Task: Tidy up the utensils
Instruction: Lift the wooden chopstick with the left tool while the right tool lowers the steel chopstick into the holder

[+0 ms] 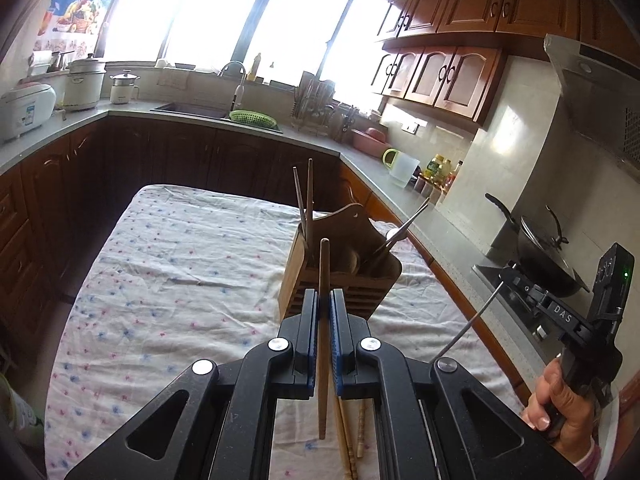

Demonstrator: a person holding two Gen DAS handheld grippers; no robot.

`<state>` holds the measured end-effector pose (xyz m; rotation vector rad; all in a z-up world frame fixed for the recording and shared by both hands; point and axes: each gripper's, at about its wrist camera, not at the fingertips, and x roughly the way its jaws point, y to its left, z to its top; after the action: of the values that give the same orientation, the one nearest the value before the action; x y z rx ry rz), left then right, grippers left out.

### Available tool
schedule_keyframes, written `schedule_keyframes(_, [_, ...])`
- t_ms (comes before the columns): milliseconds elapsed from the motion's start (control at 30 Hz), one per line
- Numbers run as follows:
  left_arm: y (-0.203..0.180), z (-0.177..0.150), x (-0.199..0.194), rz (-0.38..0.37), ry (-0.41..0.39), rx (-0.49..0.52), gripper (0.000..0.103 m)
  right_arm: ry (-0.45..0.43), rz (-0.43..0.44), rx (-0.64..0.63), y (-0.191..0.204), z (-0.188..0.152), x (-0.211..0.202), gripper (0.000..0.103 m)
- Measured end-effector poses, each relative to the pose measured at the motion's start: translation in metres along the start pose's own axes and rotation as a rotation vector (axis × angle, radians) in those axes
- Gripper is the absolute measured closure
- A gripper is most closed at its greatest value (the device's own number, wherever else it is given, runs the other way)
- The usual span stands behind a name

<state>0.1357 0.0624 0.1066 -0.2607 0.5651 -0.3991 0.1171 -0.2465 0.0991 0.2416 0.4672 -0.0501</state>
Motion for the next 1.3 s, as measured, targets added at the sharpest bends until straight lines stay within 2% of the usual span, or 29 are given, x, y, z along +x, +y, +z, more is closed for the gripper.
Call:
schedule_keyframes(267, [0.001, 0.004, -0.005, 0.003, -0.023, 0.001, 0.099, -0.037, 0.018, -0.006, 0.006, 0.010, -0.012, 0.099])
schedule_keyframes(833, [0.003, 0.014, 0.000, 0.015, -0.035, -0.004, 0.099, -0.043, 0.033, 0.000, 0.007, 0.010, -0.011, 0.099])
schedule_keyframes(1067, [0.000, 0.036, 0.004, 0.015, -0.075, 0.011, 0.099, -0.065, 0.036, -0.003, 0.012, 0.022, -0.006, 0.099])
schedule_keyframes(1300, [-0.007, 0.067, 0.009, 0.008, -0.152, 0.045, 0.099, -0.120, 0.044, 0.000, 0.015, 0.051, 0.001, 0.099])
